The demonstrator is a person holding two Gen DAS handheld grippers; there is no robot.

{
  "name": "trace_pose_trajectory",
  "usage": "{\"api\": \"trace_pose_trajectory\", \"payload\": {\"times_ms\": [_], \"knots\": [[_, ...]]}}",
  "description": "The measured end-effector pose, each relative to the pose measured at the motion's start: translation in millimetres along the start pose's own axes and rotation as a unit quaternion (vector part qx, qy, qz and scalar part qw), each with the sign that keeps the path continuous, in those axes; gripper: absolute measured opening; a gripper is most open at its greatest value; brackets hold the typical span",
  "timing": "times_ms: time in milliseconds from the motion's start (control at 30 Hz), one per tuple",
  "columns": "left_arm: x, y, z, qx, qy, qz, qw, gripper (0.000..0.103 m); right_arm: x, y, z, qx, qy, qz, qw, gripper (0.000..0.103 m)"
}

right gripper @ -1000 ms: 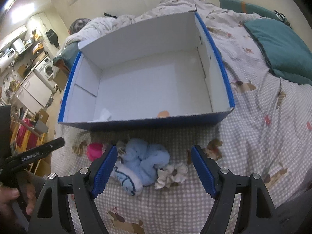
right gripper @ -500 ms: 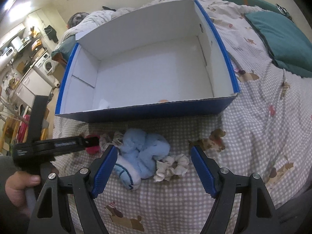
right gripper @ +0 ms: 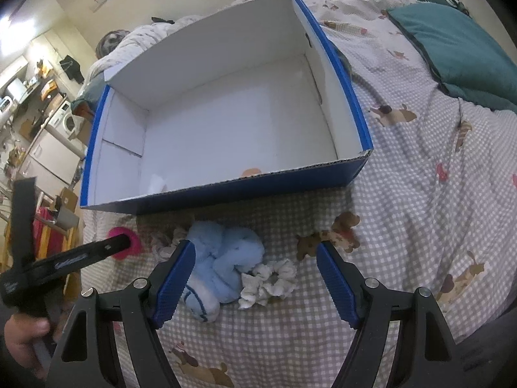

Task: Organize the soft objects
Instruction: 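Grasp the pink duck with the left tool while the right tool grasps the cream scrunchie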

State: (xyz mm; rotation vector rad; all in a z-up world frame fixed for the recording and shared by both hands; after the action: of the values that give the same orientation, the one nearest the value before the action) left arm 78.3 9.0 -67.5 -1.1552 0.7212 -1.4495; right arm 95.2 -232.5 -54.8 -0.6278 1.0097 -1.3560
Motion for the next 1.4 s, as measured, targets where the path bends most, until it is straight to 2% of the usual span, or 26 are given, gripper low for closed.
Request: {"api": "trace_pose_trajectory", "payload": {"times_ms": [133, 300, 400, 467, 567, 600, 667, 733, 800, 867, 933, 1267, 1400], "knots": [[5, -27, -6, 0.020, 0.027, 0.001, 0.9994, 0.045, 15, -2, 3, 0.001, 0.036, -0.007, 0.999, 0.082], [7, -40, -18, 0.026, 0.039, 0.003, 0.9989, 0.045, 29, 10, 1, -0.033, 0.075, -0.004, 0.997, 0.082], [2, -38, -25, 0.024, 0.035, 0.008, 0.9990, 0.045, 20, 18, -1, -0.050, 0.045, -0.024, 0.997, 0.082], [0, -33, -25, 0.025, 0.027, 0.015, 0.9992, 0.045, 6, 25, -7, -0.062, -0.002, -0.053, 0.997, 0.082], [-5, -27, -24, 0.021, 0.021, 0.025, 0.9992, 0.045, -14, 37, -17, -0.083, -0.058, -0.070, 0.992, 0.080], [-6, -25, -24, 0.020, 0.021, 0.029, 0.9992, 0.045, -19, 41, -19, -0.087, -0.072, -0.075, 0.991, 0.077], [-5, -22, -24, 0.019, 0.026, 0.037, 0.9988, 0.045, -26, 49, -22, -0.102, -0.086, -0.076, 0.988, 0.055], [-3, -19, -24, 0.020, 0.027, 0.038, 0.9987, 0.046, -28, 56, -26, -0.120, -0.094, -0.079, 0.985, 0.041], [-1, -16, -24, 0.020, 0.031, 0.040, 0.9985, 0.045, -28, 58, -27, -0.124, -0.096, -0.080, 0.984, 0.034], [1, -13, -24, 0.020, 0.034, 0.045, 0.9982, 0.045, -30, 52, -26, -0.111, -0.100, -0.072, 0.986, 0.022], [1, -11, -24, 0.019, 0.033, 0.044, 0.9983, 0.045, -31, 44, -25, -0.099, -0.104, -0.065, 0.988, 0.018], [0, -17, -22, 0.030, 0.030, 0.038, 0.9984, 0.045, -34, -21, -18, 0.007, -0.096, -0.043, 0.994, 0.017], [-1, -19, -23, 0.030, 0.026, 0.035, 0.9986, 0.045, -32, -32, -6, 0.039, -0.088, -0.012, 0.995, 0.017]]}}
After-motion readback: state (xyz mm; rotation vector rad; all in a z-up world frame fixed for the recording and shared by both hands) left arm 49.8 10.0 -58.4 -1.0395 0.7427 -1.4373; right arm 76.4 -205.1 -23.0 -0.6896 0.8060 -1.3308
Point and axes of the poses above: each gripper's, at about its wrist camera, not at the fingertips, and y roughly the way its jaws point, x to its right, z to its top, the point moved 2 cm from there along y, roughly the way its jaws point, and after that the axes turned 6 degrees about -z, right-handed, at the moved point
